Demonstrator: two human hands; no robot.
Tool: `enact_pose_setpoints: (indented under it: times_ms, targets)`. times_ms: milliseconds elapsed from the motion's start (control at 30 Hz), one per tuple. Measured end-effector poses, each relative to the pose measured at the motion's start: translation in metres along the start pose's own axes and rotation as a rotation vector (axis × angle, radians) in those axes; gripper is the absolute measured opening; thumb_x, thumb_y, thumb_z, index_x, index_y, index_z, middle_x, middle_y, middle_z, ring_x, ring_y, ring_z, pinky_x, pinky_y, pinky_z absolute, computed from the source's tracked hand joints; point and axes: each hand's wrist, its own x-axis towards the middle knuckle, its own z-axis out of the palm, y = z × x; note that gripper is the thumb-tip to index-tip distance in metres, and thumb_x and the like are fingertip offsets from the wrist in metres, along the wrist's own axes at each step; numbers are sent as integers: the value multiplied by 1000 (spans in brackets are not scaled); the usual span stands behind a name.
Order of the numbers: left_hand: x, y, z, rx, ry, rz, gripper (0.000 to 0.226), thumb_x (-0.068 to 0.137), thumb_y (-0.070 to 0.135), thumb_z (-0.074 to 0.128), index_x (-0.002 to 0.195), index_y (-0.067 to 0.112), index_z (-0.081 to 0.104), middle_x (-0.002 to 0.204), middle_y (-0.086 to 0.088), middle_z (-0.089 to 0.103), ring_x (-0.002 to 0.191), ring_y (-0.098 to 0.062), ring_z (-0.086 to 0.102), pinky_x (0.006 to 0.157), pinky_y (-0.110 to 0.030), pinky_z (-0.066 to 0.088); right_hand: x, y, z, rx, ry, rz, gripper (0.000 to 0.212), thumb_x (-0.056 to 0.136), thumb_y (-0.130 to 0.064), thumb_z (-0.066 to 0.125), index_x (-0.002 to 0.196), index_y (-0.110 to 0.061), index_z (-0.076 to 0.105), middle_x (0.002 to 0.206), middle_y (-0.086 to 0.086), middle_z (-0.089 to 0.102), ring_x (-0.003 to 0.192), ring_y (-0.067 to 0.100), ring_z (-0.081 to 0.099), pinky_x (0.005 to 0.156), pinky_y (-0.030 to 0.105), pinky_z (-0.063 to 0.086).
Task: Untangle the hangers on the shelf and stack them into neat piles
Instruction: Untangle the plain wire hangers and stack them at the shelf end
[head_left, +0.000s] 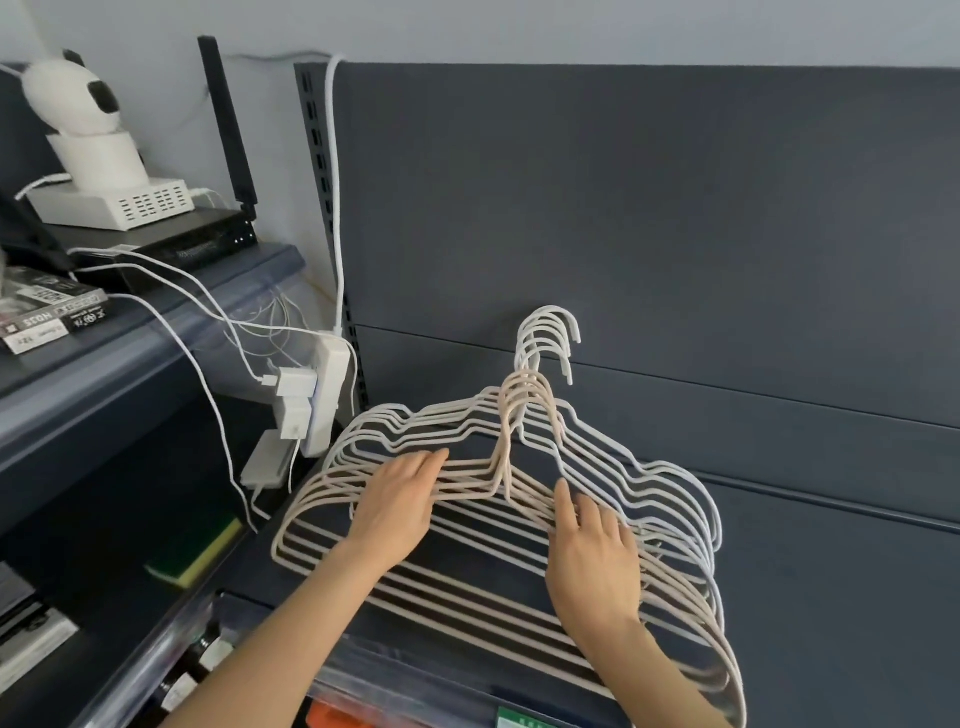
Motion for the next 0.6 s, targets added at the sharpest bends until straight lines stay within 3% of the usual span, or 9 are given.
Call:
enact_pose_setpoints:
  times_ms: [167,400,467,533,600]
  targets:
    - [-13,-2,-2,73,29,18,57,86,21,61,138,10,41,130,-6,58,119,-21,55,102,-35,42,-6,-2,0,-34,-41,-31,62,93,-25,41,147,-15,12,146,8,36,133,25,36,111,40,29]
    - [-15,-3,-3,44,-39,-2,63,94,30,46,148,17,16,151,-4,32,139,-19,30,115,-33,22,-8,-3,-6,-65,-47,-36,60,91,-27,45,146,-15,23,142,8,44,130,25,41,108,40,33]
    - [-17,-5,-3,58,-77,-14,65,96,37,40,149,19,6,155,-3,22,143,-18,21,117,-33,17,-10,-3,-12,-80,-31,-35,61,83,-28,60,138,-14,40,130,10,57,120,25,54,100,41,44]
    - [-17,-5,-5,65,-118,-18,70,95,43,38,149,21,0,158,-3,13,145,-17,12,119,-33,10,-11,-2,-16,-112,9,-48,64,62,-28,81,120,-10,61,106,10,70,98,24,67,81,40,56]
    - [-16,-2,-8,58,-151,-15,74,93,48,38,148,22,-4,158,-1,6,146,-16,5,119,-34,5,-12,-1,-19,-109,75,-71,65,51,-31,87,109,-10,68,95,9,73,87,24,70,72,39,58]
